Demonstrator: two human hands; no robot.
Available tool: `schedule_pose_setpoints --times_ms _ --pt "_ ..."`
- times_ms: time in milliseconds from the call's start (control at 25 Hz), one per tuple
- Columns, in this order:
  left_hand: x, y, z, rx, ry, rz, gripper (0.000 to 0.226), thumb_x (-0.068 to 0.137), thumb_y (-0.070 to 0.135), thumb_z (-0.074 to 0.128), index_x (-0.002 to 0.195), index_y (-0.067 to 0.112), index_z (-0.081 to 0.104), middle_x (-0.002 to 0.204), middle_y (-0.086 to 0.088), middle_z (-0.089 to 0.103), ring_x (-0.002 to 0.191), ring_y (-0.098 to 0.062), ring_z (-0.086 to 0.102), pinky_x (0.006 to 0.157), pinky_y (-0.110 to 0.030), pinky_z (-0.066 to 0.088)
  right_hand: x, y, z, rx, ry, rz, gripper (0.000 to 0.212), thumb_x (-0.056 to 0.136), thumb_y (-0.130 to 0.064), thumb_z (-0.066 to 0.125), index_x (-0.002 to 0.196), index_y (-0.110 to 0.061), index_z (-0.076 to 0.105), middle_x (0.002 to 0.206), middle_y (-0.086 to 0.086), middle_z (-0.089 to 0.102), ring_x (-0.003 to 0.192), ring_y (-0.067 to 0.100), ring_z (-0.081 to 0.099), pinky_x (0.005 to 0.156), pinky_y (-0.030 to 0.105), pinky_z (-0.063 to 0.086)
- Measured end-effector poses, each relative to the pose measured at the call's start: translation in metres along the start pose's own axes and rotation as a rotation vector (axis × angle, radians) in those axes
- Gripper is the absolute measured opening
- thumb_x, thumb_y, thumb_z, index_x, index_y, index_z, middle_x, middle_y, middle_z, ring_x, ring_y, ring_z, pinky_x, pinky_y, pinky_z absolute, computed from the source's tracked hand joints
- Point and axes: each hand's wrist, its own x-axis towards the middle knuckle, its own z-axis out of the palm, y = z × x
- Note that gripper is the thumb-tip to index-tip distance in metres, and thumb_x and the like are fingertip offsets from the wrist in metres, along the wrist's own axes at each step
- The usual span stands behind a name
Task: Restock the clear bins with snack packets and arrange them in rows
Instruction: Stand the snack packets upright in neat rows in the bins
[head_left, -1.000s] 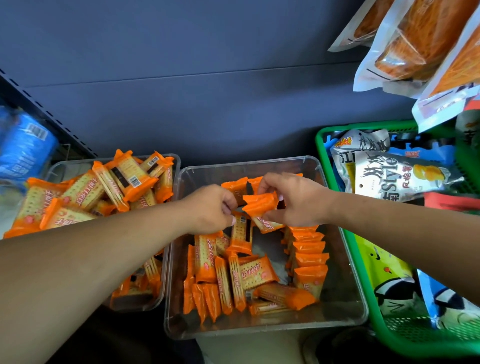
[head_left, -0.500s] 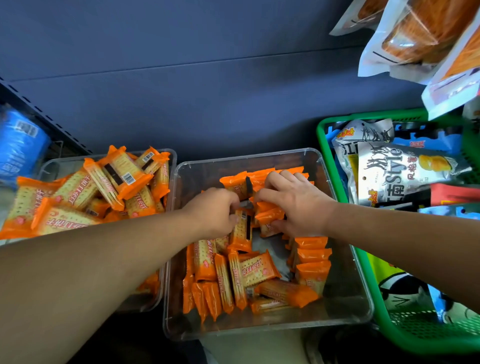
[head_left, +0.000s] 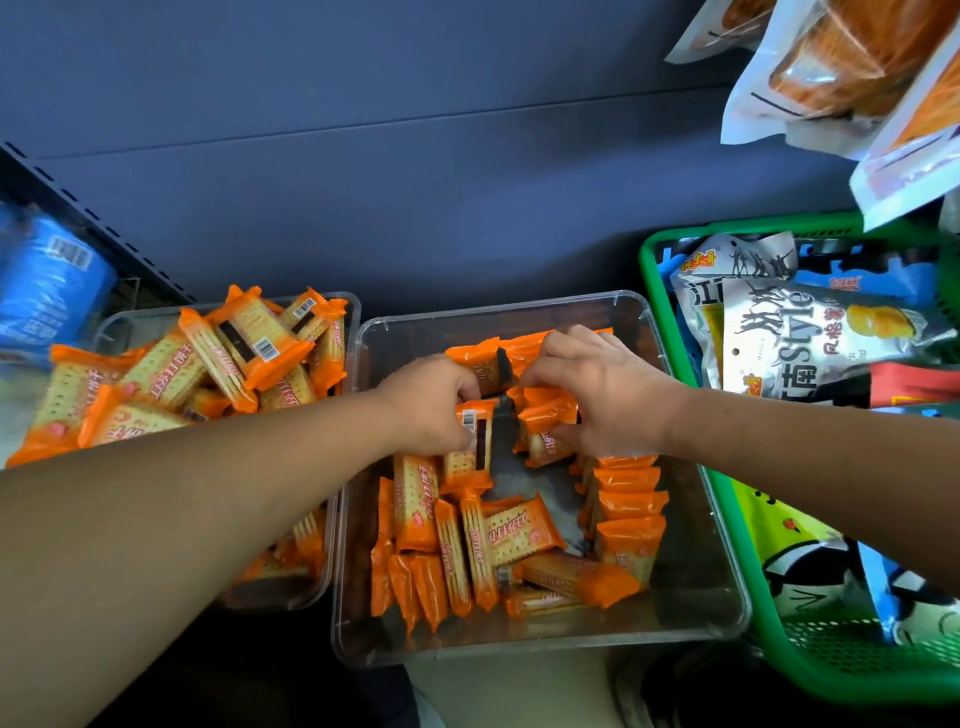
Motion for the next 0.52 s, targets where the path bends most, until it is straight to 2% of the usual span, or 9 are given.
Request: schedule_pose_setpoints --times_ms 80,200,320,440,520 --pt "-0.015 -0.006 -0.018 -0.137 0.015 -0.005 0.019 0.081 0.031 0.086 0.097 0.030 0.076 0.099 0.007 0.071 0.092 -0.013 0.067 0.085 -0.039 0.060 0.001 -0.005 0.001 -0.022 -0.009 -0.053 0.069 0.084 -0.039 0.079 0.146 -0.035 0.048 0.130 -0.007 0.052 0.121 0.018 0.042 0.110 0.043 0.039" --pt "-0.038 -0.012 -0.038 -0.278 0.063 -0.010 0.015 0.083 0.020 0.086 0.092 0.030 0.078 0.084 0.008 0.076 0.081 -0.011 0.072 0.081 -0.042 0.063 0.001 -0.010 0.001 -0.121 -0.036 -0.083 0.062 0.092 -0.042 0.072 0.148 -0.042 0.047 0.131 -0.004 0.048 0.124 0.021 0.041 0.111 0.043 0.035" --pt "-0.058 -0.011 -0.044 -0.529 0.094 -0.038 0.029 0.074 0.005 0.088 0.090 0.028 0.080 0.086 0.006 0.079 0.087 -0.015 0.076 0.087 -0.045 0.063 -0.004 -0.013 0.004 -0.282 -0.070 -0.061 0.061 0.097 -0.047 0.064 0.152 -0.044 0.039 0.136 0.000 0.041 0.127 0.025 0.036 0.109 0.044 0.032" --pt "-0.065 -0.008 -0.042 -0.589 -0.062 -0.038 0.041 0.065 0.015 0.091 0.100 0.032 0.078 0.097 0.006 0.079 0.093 -0.013 0.076 0.090 -0.042 0.063 -0.008 -0.014 0.012 -0.352 -0.067 -0.050 0.072 0.096 -0.048 0.063 0.157 -0.046 0.024 0.137 0.002 0.035 0.127 0.027 0.035 0.108 0.046 0.033" --pt "-0.064 -0.007 -0.042 -0.551 -0.053 -0.023 0.032 0.070 0.024 0.094 0.096 0.032 0.079 0.098 0.009 0.077 0.086 -0.004 0.072 0.079 -0.030 0.061 -0.005 -0.012 0.011 -0.337 -0.062 -0.047 0.078 0.093 -0.051 0.066 0.157 -0.047 0.022 0.135 0.000 0.034 0.128 0.026 0.035 0.108 0.045 0.032"
